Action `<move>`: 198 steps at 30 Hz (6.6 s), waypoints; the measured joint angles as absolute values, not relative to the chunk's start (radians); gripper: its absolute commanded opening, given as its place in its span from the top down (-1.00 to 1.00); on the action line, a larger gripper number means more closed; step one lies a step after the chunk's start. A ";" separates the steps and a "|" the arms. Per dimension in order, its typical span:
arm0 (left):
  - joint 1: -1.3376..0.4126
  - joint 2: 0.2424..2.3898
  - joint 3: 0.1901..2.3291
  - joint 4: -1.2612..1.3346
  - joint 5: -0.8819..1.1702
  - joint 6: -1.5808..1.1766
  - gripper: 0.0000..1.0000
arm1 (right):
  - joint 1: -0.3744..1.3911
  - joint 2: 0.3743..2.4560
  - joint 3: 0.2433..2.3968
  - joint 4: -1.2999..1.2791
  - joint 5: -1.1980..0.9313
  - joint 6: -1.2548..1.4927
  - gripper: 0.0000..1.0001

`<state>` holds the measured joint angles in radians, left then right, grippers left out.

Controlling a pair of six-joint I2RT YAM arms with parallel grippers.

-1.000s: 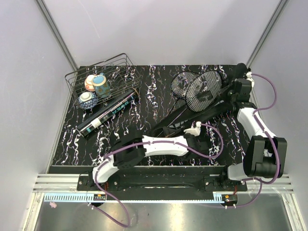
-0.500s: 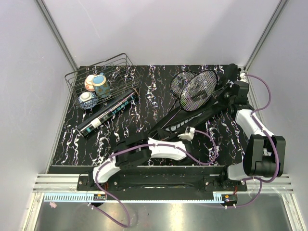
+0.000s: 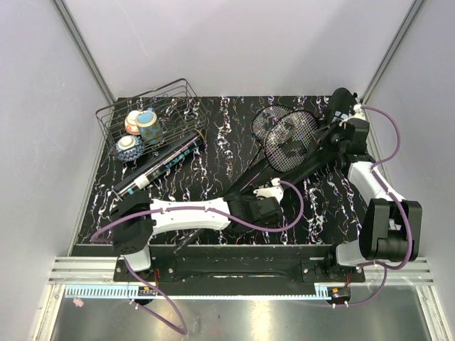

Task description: Pack up the badminton gear

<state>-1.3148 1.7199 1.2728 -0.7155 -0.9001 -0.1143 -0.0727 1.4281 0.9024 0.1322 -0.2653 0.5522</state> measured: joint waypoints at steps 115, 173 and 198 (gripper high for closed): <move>-1.380 1.897 1.538 -0.551 -1.072 0.023 1.00 | -0.205 1.395 0.803 0.369 -0.707 0.714 1.00; -1.345 1.464 1.191 -0.194 -0.667 0.036 1.00 | -0.091 1.311 0.893 -0.215 -0.841 0.793 0.79; -1.049 1.454 1.212 -0.344 -0.203 -0.260 -0.50 | 0.032 1.244 0.891 -0.461 -0.495 0.476 1.00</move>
<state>-1.0492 1.4544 1.2118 -0.3435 -0.2028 -0.2600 0.0319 1.2442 0.8913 -0.4606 -0.4950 0.4763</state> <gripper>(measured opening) 0.687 0.070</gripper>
